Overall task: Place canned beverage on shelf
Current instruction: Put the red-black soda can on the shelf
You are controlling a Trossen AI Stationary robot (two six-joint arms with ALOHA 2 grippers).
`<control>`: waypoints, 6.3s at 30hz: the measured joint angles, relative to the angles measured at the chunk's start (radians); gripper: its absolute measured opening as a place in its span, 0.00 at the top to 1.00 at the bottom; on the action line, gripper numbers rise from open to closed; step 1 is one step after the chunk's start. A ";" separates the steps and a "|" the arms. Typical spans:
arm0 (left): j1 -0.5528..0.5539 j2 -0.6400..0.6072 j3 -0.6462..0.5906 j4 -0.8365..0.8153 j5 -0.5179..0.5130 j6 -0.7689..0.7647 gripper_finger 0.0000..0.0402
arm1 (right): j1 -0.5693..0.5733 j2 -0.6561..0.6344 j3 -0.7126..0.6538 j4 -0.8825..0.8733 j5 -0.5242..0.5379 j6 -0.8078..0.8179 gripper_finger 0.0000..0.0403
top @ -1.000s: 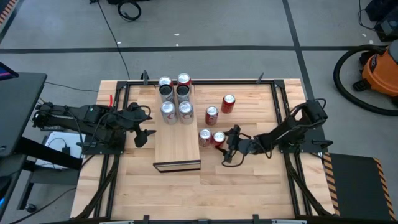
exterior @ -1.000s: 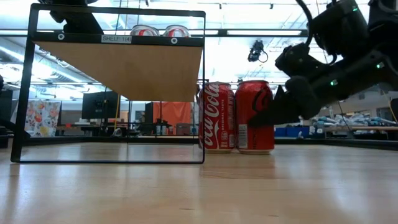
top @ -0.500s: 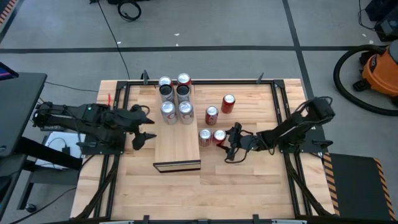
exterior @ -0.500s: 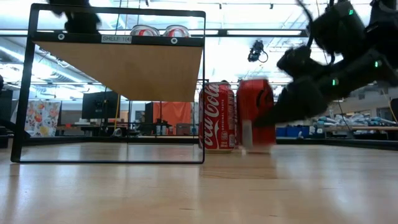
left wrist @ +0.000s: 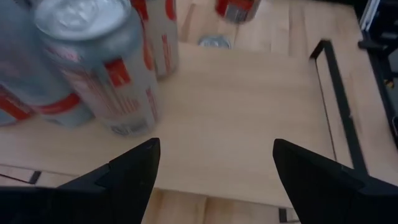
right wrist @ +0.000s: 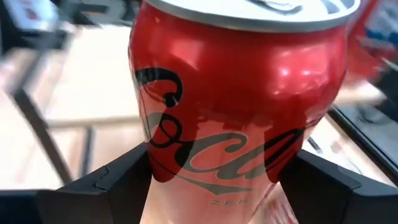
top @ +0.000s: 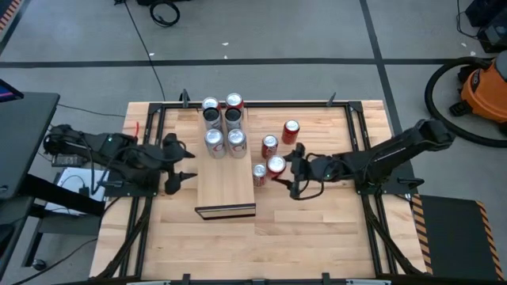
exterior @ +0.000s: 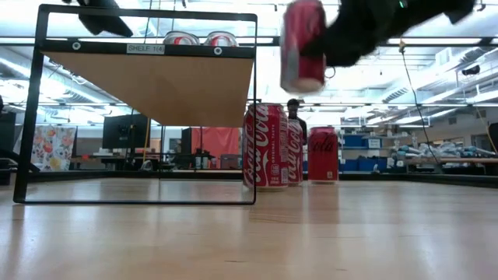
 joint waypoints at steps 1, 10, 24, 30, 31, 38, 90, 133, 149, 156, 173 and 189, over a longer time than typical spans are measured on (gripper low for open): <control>-0.006 0.001 -0.013 0.004 0.000 -0.003 0.20 | -0.006 0.011 0.025 0.006 -0.022 -0.009 0.22; -0.035 0.008 -0.055 0.052 0.001 -0.010 0.20 | -0.061 0.255 0.305 0.039 -0.182 -0.131 0.22; -0.072 0.009 -0.055 0.068 0.000 -0.054 0.20 | -0.108 0.532 0.522 0.045 -0.252 -0.128 0.17; -0.072 0.016 -0.055 0.086 -0.001 -0.051 0.20 | -0.112 0.516 0.521 0.046 -0.253 -0.142 0.11; -0.072 0.019 -0.056 0.083 -0.001 -0.051 0.20 | -0.109 0.508 0.521 0.047 -0.247 -0.153 0.11; -0.068 0.042 -0.057 0.084 -0.003 -0.027 0.20 | -0.084 0.454 0.522 0.063 -0.179 -0.213 0.12; -0.151 0.113 -0.060 -0.027 -0.239 -0.105 0.20 | -0.044 0.472 0.517 -0.026 -0.080 -0.197 0.20; 0.000 0.357 -0.104 1.629 0.042 0.596 0.01 | 0.070 0.364 0.520 0.699 -0.019 -0.790 0.19; 0.037 0.413 -0.006 1.638 0.120 0.603 0.10 | 0.068 0.364 0.520 0.687 -0.020 -0.789 0.19; 0.048 0.412 -0.006 1.631 0.125 0.628 0.22 | 0.061 0.364 0.520 0.671 -0.009 -0.793 0.18; 0.095 0.309 -0.008 1.340 0.074 0.619 0.21 | 0.052 0.363 0.523 0.387 0.219 -0.696 0.02; 0.076 0.169 -0.045 0.606 0.012 0.335 0.21 | 0.045 0.364 0.520 -0.244 0.250 -0.164 0.04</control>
